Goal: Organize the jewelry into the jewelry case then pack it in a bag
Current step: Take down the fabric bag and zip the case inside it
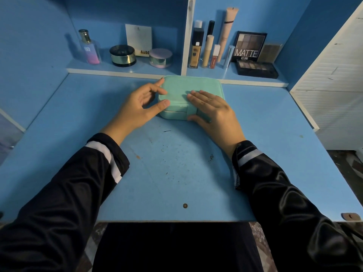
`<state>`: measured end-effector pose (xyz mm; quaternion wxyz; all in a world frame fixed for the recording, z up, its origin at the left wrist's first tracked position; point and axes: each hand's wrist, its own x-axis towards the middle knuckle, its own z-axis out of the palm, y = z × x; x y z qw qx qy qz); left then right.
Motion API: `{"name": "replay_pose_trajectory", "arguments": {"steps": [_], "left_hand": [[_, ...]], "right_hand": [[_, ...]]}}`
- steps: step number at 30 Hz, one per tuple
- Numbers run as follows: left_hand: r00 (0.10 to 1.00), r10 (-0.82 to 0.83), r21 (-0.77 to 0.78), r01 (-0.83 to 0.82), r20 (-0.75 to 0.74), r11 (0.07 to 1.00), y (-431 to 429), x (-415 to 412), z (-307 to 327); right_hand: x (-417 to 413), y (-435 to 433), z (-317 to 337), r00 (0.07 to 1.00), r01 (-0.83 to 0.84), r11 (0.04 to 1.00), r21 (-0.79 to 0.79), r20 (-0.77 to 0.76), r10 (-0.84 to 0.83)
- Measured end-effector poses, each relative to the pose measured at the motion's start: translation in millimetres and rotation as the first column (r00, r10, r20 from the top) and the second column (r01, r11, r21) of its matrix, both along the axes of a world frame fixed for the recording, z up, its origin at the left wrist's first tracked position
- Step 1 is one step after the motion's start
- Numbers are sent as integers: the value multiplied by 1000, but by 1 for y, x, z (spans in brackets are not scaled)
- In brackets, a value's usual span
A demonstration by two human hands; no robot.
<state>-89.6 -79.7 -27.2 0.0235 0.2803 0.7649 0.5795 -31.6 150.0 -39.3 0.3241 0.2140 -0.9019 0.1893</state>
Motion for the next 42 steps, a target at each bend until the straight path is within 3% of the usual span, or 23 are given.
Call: {"name": "replay_pose_trajectory", "arguments": {"steps": [9, 12, 15, 19, 22, 33, 42], "left_hand": [[999, 23, 24, -24, 46, 999, 4, 5, 2], [997, 41, 15, -42, 67, 999, 6, 9, 2], [996, 66, -10, -65, 67, 998, 10, 15, 2], [976, 206, -35, -204, 72, 978, 22, 20, 4], [942, 287, 17, -294, 173, 956, 34, 23, 5], [900, 407, -84, -399, 156, 913, 52, 22, -2], [909, 403, -60, -399, 106, 915, 49, 19, -5]], "right_hand": [[-1, 0, -4, 1000, 25, 998, -54, 4, -24], [3, 3, -2, 989, 100, 962, -253, 127, -70], [10, 6, 8, 956, 210, 855, -474, 282, -79], [16, 7, 13, 883, 324, 787, -524, 466, -54], [14, 9, 10, 850, 348, 765, -542, 526, -14], [4, 22, 6, 848, 300, 760, -576, 526, 64], [6, 29, 5, 851, 278, 730, -624, 512, 113]]}}
